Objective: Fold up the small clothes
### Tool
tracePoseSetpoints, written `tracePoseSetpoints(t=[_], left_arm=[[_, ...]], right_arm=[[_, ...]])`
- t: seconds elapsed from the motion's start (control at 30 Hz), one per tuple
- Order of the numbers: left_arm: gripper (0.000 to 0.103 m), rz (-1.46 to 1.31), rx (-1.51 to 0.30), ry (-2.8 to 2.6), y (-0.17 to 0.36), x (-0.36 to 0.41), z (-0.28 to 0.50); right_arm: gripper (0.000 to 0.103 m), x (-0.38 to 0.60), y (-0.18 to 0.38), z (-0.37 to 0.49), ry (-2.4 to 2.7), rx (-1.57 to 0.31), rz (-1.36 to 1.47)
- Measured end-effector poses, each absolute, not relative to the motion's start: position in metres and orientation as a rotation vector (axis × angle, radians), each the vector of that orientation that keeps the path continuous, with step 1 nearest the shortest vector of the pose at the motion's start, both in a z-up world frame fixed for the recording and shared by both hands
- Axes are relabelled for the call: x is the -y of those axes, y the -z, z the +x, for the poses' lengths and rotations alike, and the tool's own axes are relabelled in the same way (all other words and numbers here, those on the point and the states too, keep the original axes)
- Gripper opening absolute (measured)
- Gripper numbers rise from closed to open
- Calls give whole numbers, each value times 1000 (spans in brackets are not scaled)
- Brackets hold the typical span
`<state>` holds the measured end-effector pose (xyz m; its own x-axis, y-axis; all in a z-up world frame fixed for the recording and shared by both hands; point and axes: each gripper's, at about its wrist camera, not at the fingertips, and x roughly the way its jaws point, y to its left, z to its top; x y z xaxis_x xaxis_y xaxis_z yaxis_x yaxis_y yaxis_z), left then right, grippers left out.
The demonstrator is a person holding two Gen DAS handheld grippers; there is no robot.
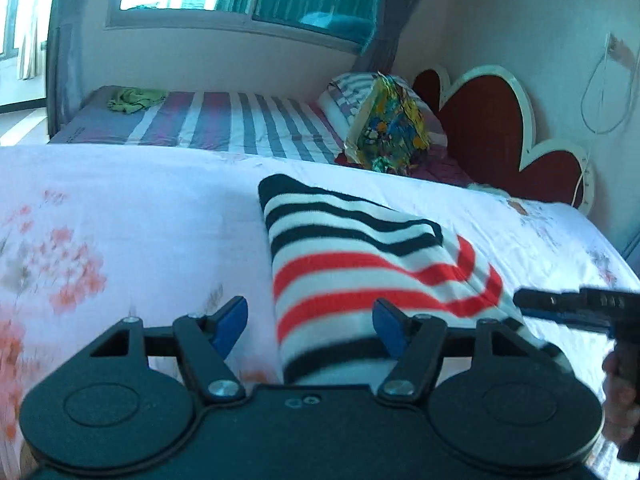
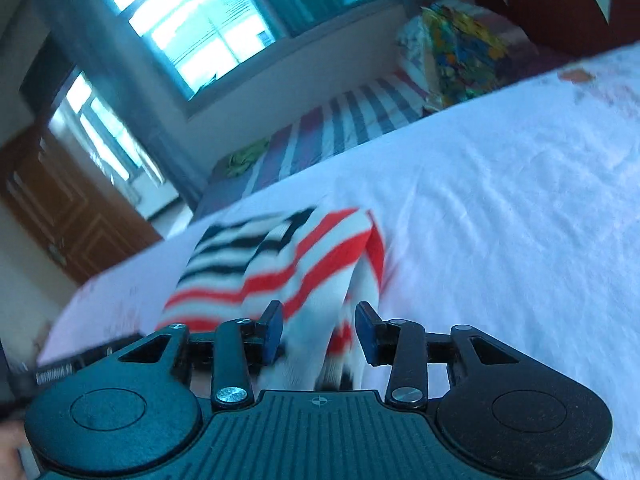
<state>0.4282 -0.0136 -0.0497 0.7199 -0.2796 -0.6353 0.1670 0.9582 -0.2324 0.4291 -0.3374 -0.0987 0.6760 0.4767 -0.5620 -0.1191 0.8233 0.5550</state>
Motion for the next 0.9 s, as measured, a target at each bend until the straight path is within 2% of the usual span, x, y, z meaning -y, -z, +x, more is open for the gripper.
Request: tracePoseSetpoints(t=[0.17,0.23,0.27,0.33,0.47,0.63,0.67,0.73,0.9], left_arm=[[65,-185,-784,260,64,16,459],[65,-195,-795,261,69,17,464],[65,-193,-799,256,71,18,466],[65,-182,-809,249,76,22,471],[66,-124,-818,252,83,38,475],[68,-75,-805,256,83,43,474],[67,-69,-800,256,81,41,472],[56,-50,-776,262,70,38,458],[54,-50,-710,290,54,31,405]], right_arm=[[40,333,104,474,-379,-806,521],[27,328,102,481,-382,-776,465],[14,324,101,483,-377,-761,414],[12,315,101,485,-371,-725,309],[10,302,117,484,-312,-749,120],[11,296,120,484,-274,-791,107],[11,297,114,481,-271,-785,112],[11,297,101,467,-281,-759,118],[11,285,71,401,-351,-681,37]])
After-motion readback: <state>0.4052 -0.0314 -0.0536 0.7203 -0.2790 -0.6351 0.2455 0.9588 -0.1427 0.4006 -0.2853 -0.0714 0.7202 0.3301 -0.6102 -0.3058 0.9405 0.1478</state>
